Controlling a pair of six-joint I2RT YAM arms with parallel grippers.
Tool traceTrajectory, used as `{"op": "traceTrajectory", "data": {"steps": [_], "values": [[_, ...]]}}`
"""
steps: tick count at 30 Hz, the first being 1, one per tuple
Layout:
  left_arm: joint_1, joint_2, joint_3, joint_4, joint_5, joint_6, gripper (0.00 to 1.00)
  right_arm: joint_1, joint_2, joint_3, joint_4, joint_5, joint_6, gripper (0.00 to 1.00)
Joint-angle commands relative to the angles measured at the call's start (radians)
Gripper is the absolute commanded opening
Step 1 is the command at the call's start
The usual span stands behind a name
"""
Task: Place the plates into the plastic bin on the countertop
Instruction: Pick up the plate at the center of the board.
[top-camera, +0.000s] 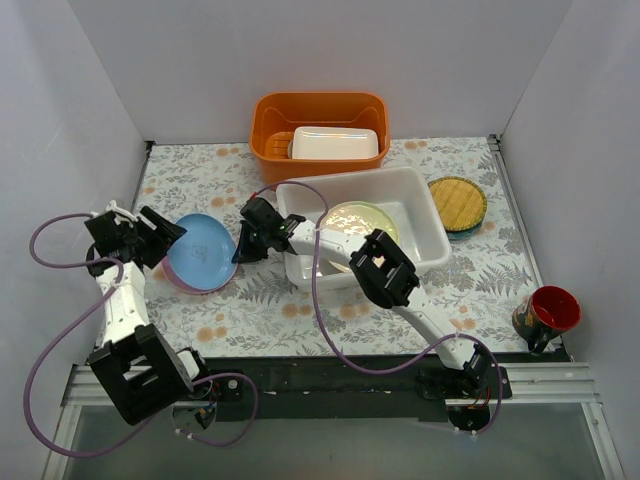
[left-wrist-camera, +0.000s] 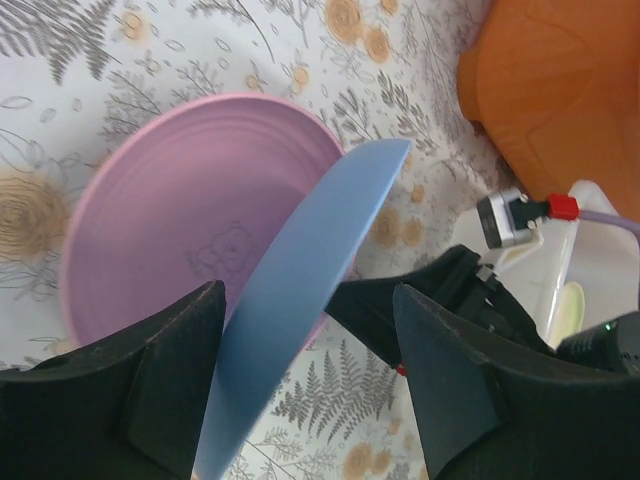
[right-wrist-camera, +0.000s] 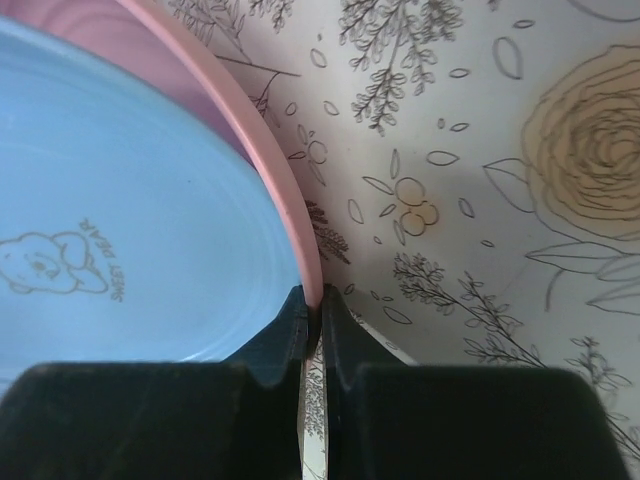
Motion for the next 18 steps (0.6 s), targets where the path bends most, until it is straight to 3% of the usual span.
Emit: {"op": "traceTrajectory", "data": {"steps": [1,3,6,11,13,14,18], "values": [[-0.056,0.024,-0.001,-0.058,0.105,0.007,0.68,0.012,0.023,0.058,0.114,-0.134,-0.004,0.01],[-0.08,0.041,0.016,-0.099,0.056,0.023,0.73,0.012,0.028,0.066,0.116,-0.143,-0.006,0.01],[-0.106,0.064,0.036,-0.128,-0.009,0.034,0.71,0.012,0.031,0.075,0.122,-0.153,-0.006,0.01],[-0.109,0.082,0.041,-0.147,-0.062,0.036,0.45,0.014,0.028,0.071,0.13,-0.165,-0.006,0.03],[-0.111,0.085,0.045,-0.163,-0.095,0.031,0.25,0.012,0.023,0.063,0.136,-0.163,-0.006,0.04],[-0.111,0.088,0.05,-0.177,-0.11,0.024,0.01,0.012,0.019,0.06,0.14,-0.165,-0.007,0.04],[-0.111,0.093,0.067,-0.203,-0.176,0.011,0.0,0.012,0.005,0.046,0.154,-0.163,-0.015,0.11]]}}
